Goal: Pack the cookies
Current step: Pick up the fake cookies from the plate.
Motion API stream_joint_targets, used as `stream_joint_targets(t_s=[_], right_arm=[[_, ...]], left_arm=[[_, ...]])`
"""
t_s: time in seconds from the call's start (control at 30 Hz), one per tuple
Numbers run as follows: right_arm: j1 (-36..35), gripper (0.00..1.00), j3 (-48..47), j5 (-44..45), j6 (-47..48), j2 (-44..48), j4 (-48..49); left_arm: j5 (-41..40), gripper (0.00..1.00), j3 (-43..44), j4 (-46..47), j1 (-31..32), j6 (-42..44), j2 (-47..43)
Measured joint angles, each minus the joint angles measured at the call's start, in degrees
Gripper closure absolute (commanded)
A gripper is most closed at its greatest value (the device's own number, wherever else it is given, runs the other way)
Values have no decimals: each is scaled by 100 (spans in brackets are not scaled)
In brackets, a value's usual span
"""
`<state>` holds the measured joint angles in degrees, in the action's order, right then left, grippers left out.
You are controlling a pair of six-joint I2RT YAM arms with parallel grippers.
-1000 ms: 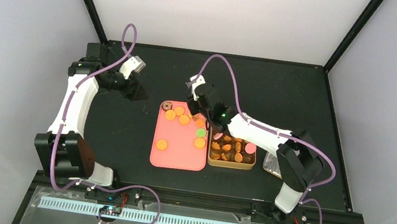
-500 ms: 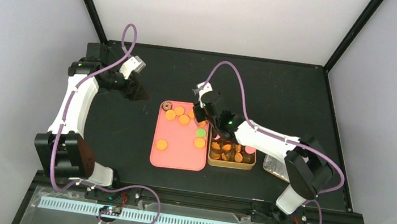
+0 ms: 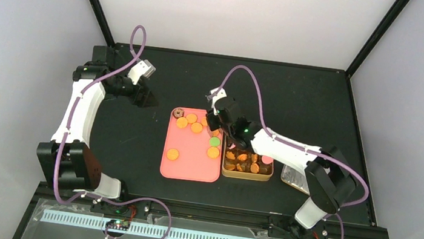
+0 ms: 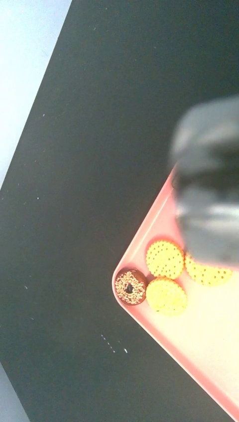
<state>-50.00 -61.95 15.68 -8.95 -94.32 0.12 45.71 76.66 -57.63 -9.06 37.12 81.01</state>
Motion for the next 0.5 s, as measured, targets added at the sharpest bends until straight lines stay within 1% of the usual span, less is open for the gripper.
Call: stream_joint_targets(t_s=[0.27,0.5], right_arm=[[-11,64,-166,4,146,-225,146],[-175,64,-238,175,420,-293,164]], left_arm=[[-2,22,0,-2,0,24,0],[0,22,0,0,0,26,0]])
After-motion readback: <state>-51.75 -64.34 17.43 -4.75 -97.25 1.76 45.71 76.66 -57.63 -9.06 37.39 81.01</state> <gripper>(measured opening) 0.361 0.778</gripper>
